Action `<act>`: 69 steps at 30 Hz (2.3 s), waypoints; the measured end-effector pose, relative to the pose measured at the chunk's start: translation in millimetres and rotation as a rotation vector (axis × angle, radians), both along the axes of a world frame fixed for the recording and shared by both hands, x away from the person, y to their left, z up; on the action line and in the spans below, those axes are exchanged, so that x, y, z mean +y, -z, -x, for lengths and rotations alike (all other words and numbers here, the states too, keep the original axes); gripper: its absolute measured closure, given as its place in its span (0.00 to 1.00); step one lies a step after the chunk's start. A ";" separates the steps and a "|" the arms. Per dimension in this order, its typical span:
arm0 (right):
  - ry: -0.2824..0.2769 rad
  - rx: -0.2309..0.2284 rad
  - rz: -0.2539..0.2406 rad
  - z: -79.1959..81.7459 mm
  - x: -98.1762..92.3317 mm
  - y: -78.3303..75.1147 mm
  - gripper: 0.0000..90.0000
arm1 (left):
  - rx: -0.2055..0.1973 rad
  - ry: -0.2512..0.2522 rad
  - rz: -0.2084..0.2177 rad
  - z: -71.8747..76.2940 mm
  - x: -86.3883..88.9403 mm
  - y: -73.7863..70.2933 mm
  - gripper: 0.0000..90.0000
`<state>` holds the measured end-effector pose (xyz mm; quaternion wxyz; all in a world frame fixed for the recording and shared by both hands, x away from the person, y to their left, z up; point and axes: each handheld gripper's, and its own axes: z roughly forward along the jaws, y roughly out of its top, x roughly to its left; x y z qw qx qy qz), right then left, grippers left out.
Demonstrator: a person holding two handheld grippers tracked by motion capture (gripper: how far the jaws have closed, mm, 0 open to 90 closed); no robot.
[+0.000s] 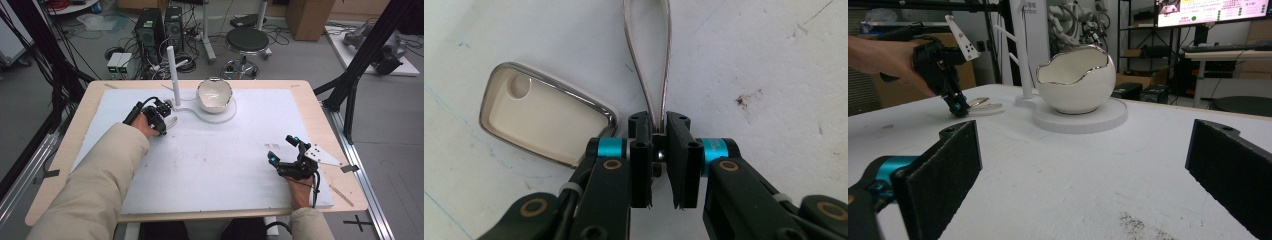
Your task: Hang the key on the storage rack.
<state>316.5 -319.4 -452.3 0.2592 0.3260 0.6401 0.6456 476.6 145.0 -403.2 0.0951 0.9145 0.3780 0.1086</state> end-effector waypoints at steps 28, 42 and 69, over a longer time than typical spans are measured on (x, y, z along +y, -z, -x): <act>0.001 0.000 0.001 0.1 0.0 0.0 0.01 | -0.113 0.080 0.093 13.4 9.2 -22.6 0.91; 0.004 -0.001 0.003 0.1 0.2 -0.1 0.01 | -0.305 0.074 0.248 36.5 18.7 -60.8 0.91; 0.008 -0.008 0.013 0.2 0.8 -0.1 0.01 | -0.596 -0.085 0.457 44.3 26.0 -89.8 0.91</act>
